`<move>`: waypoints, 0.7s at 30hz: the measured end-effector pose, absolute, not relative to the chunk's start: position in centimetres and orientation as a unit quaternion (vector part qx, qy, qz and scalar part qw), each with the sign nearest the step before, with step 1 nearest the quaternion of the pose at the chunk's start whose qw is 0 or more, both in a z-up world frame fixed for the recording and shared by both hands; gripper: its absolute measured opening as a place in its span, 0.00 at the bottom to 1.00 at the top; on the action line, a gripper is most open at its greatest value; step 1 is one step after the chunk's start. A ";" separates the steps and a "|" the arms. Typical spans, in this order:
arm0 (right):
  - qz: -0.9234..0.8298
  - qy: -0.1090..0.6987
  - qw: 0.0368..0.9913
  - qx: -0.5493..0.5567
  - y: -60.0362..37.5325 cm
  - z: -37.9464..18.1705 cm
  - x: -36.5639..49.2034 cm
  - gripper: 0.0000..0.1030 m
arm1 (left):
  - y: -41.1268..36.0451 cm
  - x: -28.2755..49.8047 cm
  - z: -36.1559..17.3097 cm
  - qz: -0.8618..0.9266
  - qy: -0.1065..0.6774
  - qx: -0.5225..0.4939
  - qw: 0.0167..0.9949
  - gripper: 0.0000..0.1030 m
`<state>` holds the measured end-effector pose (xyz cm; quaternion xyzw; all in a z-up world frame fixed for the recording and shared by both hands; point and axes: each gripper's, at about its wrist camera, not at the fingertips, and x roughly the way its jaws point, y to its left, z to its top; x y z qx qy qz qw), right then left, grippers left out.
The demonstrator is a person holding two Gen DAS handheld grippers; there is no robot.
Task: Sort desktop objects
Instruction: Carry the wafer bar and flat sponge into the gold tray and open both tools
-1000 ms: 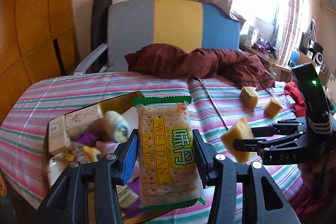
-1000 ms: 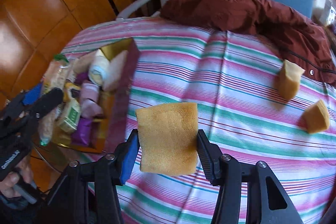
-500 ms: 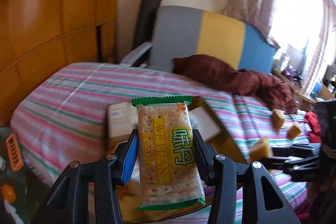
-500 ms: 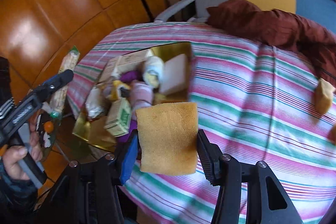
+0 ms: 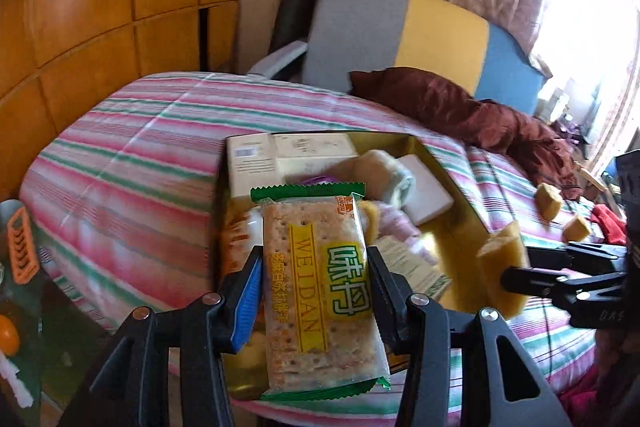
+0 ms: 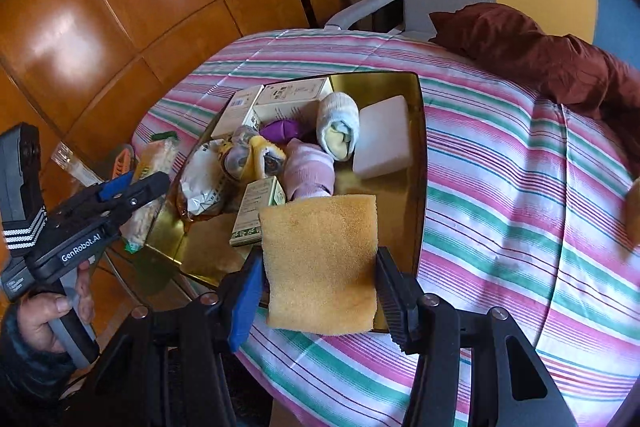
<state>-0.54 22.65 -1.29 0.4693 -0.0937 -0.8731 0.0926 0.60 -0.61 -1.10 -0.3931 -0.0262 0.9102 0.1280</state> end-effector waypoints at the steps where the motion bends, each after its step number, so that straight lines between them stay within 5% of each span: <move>1: -0.873 -0.093 0.091 0.470 22.7 -1.3 -0.6 0.53 | -0.1 0.5 -1.0 0.910 -0.023 -0.391 0.133 0.47; 21: -0.877 -0.073 0.056 0.472 21.9 -1.8 -3.0 0.55 | 2.4 -5.7 -4.5 0.895 -0.024 -0.428 0.125 0.48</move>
